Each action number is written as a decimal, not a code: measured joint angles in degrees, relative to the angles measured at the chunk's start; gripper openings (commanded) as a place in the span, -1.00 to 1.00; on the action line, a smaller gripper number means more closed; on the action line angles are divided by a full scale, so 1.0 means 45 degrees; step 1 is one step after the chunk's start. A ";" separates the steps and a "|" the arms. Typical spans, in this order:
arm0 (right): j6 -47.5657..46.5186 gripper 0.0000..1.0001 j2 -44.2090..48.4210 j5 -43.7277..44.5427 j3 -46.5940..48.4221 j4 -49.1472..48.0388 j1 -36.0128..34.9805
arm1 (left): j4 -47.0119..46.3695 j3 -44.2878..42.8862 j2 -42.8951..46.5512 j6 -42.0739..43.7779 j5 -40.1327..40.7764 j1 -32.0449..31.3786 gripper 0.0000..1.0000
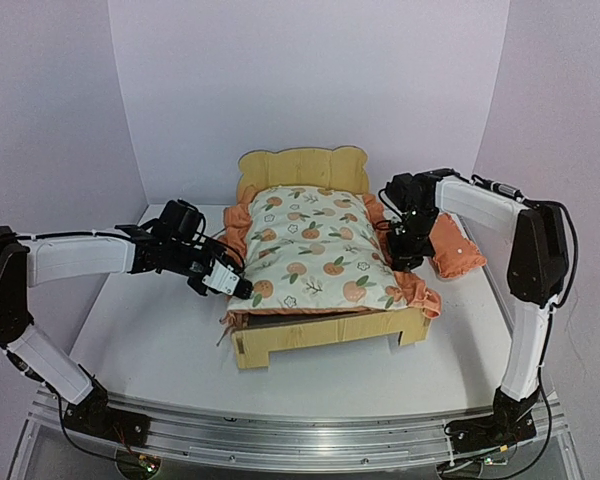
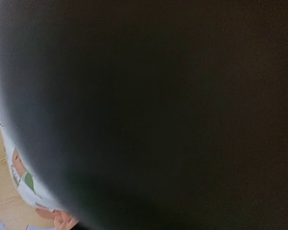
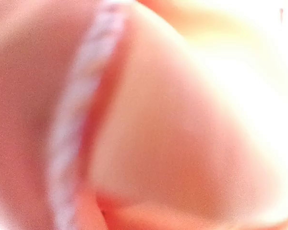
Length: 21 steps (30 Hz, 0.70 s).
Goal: Set up the pet bed
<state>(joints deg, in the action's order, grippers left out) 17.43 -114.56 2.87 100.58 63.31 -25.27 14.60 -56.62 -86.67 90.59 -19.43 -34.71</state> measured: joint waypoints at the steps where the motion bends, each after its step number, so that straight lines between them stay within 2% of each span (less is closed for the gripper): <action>1: 0.0199 -1.00 0.0004 -0.0089 -0.0053 -0.0178 0.0068 | -0.0156 -0.0117 0.0000 -0.0078 0.0128 0.0078 -0.16; 9: 0.2116 -1.00 0.0482 0.0034 -0.3107 -0.3735 -0.0270 | -0.0120 -0.0160 -0.0078 -0.0109 0.0383 0.0937 0.26; 16: 0.3736 -0.93 0.1194 0.1357 -0.4495 -0.5313 -0.1321 | 0.0485 -0.0160 -0.0102 0.0009 0.0925 0.2240 0.43; 21: 0.5037 -0.83 0.1530 0.2725 -0.5330 -0.6674 -0.2200 | 0.0560 -0.0160 -0.0102 0.0032 0.1454 0.3093 0.47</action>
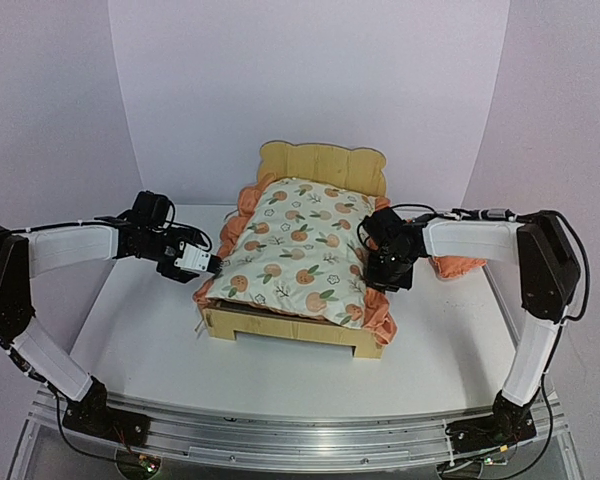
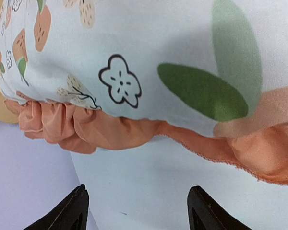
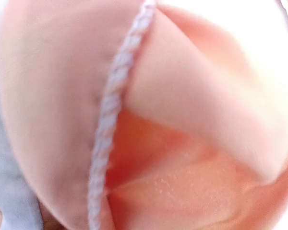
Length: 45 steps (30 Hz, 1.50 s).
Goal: Set up the pet bed
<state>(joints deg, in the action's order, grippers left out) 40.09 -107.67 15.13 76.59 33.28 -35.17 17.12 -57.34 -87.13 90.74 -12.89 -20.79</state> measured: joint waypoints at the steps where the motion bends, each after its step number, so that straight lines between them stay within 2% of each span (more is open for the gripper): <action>1: 0.0298 -0.79 0.0019 0.0240 -0.0076 -0.0163 -0.0222 | 0.0029 -0.0048 0.0000 -0.0076 0.0083 0.0199 0.47; 6: 0.2253 -0.55 -0.0482 0.1790 0.0164 -0.0922 -0.1890 | 0.0197 -0.1212 -0.0088 -0.1019 0.0193 0.0880 0.47; 12: 0.3810 -0.23 -0.2014 0.1454 0.1915 -0.2493 -0.3509 | 0.0588 -0.2361 0.0155 -0.2233 -0.0869 0.0964 0.48; 14: 0.3587 -0.11 -0.2022 0.0676 0.1924 -0.2946 -0.3673 | 0.1244 -0.2365 0.0459 -0.2475 -0.1583 0.0964 0.49; 19: 0.1878 0.35 -0.1290 -0.1564 0.1835 -0.2912 -0.3740 | 0.3033 -0.2198 0.1407 -0.2752 -0.3369 0.0776 0.50; 21: 0.0794 0.40 -0.0546 -0.2462 0.1607 -0.2385 -0.3602 | 0.3529 -0.1807 0.1914 -0.3022 -0.3730 0.0296 0.50; 24: -0.0548 0.40 0.0854 -0.3872 0.1143 -0.1527 -0.2956 | 0.4025 -0.1018 0.2518 -0.3387 -0.4002 -0.0773 0.48; 27: -0.1804 0.39 0.2104 -0.5069 0.0920 -0.0636 -0.1533 | 0.4350 -0.0163 0.2929 -0.3743 -0.4249 -0.1726 0.45; 32: -0.4340 0.40 0.2530 -0.5888 0.1508 0.0113 0.1402 | 0.4396 0.0527 0.3050 -0.4693 -0.4356 -0.2042 0.33; 37: -0.7329 0.40 0.0615 -0.6479 0.4569 0.0479 0.3398 | 0.3871 0.0813 0.3074 -0.5368 -0.4068 -0.2060 0.22; 41: -0.9110 0.40 -0.1811 -0.7401 0.7416 0.0136 0.4078 | 0.3604 0.1340 0.3302 -0.5731 -0.3685 -0.2062 0.18; 45: -1.0185 0.39 -0.3709 -0.8302 0.8636 -0.0876 0.4464 | 0.3374 0.1943 0.4032 -0.6286 -0.3091 -0.2062 0.15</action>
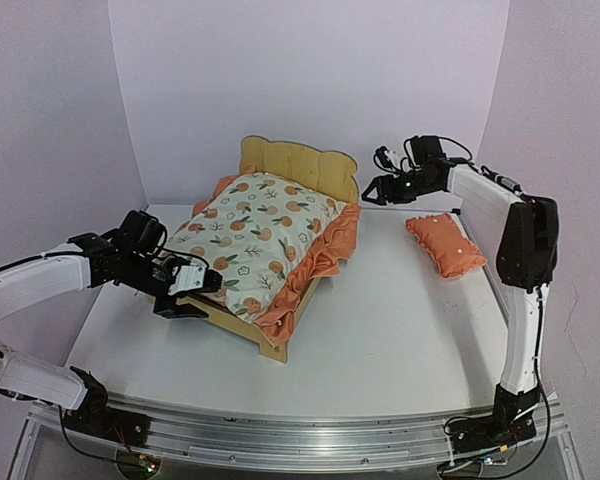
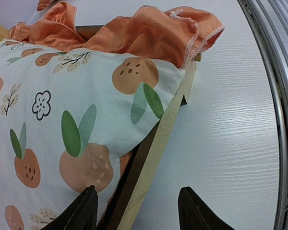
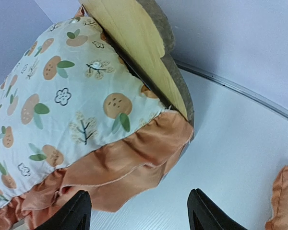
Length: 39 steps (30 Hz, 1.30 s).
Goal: Set up the pet bed
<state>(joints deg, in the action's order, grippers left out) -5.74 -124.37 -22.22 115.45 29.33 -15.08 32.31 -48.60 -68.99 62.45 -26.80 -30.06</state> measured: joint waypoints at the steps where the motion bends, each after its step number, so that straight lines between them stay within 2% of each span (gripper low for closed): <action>1: -0.0119 0.39 -0.0372 -0.0125 -0.0025 -0.0494 0.0047 | -0.0059 0.0119 0.0233 -0.0143 0.0147 0.0000 0.15; 8: -0.0006 0.38 -0.2003 -0.0576 -0.0797 -0.5303 0.0080 | -0.0818 0.1097 0.1274 -0.1129 0.1100 0.0000 0.15; 14: 0.0427 0.24 -0.3825 -0.0573 0.0335 -0.7596 0.0080 | -0.1328 0.1844 0.1437 -0.2040 0.1753 0.0000 0.18; 16: 0.0551 0.10 -0.4349 -0.0550 0.0685 -0.8115 0.0080 | -0.1461 0.1930 0.1448 -0.2253 0.1856 0.0000 0.18; 18: 0.0626 -0.15 -0.4729 -0.0539 0.0958 -0.8479 0.0080 | -0.1643 0.1995 0.1479 -0.2418 0.1953 0.0000 0.17; 21: 0.0799 -0.43 -0.5088 -0.0683 0.1211 -0.8891 0.0080 | -0.1989 0.2142 0.1494 -0.2579 0.2123 0.0000 0.17; 26: 0.0663 -0.63 -0.5113 -0.1188 0.0945 -0.9496 0.0092 | -0.2287 0.2450 0.1495 -0.2547 0.2505 0.0000 0.20; 29: 0.0300 -0.73 -0.4624 -0.1362 -0.0263 -1.0511 0.0119 | -0.2318 0.2487 0.1505 -0.2456 0.2619 0.0000 0.20; 34: -0.0134 -0.80 -0.1830 -0.0708 -0.4691 -1.1279 0.0119 | -0.2686 0.2689 0.1514 -0.2242 0.2918 0.0000 0.23; 39: -0.0381 -0.83 0.1159 0.0773 -0.8929 -1.1897 0.0080 | -0.2580 0.2729 0.1531 -0.2127 0.2885 0.0000 0.24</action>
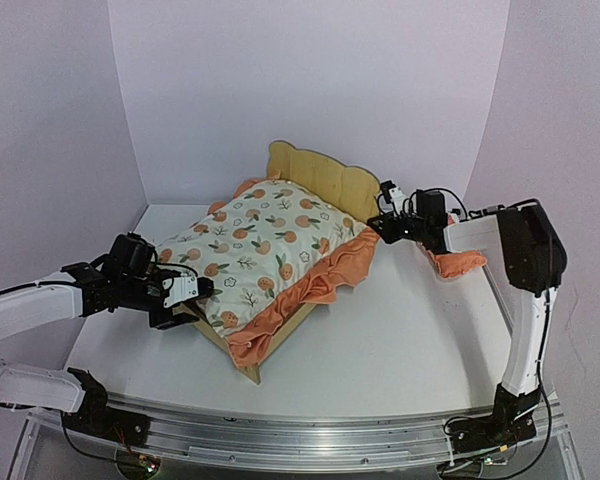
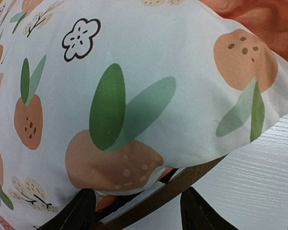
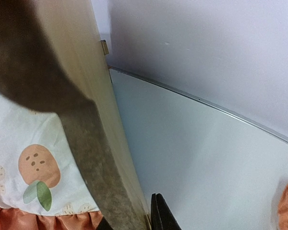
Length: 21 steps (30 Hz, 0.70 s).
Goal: Set up the pet bed
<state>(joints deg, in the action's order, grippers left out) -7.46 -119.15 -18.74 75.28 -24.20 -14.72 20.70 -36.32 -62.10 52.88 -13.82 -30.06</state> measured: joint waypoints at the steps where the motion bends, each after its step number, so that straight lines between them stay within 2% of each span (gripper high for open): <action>1: 0.0029 -0.81 0.0581 0.0275 -0.0754 -0.0138 0.0000 | -0.0008 0.0000 -0.0020 0.0013 0.0006 0.0000 0.24; 4: 0.0318 -0.79 0.2594 0.1412 -0.3094 -0.0359 0.0014 | -0.0262 0.0005 -0.0179 0.0115 0.0025 0.0000 0.24; 9: 0.0901 -0.60 0.5397 0.3450 -0.5658 0.0089 -0.0325 | -0.1002 0.0002 -0.0977 0.0474 0.0037 0.0029 0.23; 16: 0.2091 -0.52 0.7891 0.7306 -0.7528 0.2106 -0.1408 | -0.1625 -0.1226 -0.3077 0.2010 -0.0334 0.0480 0.23; 21: 0.3267 -0.40 0.9334 0.8386 -0.8377 0.3209 -0.1813 | -0.2198 -0.2450 -0.4809 0.3664 -0.1287 0.1425 0.23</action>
<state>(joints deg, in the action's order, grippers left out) 7.24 -77.15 18.99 37.58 -9.76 -22.88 10.80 -47.34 -83.74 69.37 -19.61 -23.65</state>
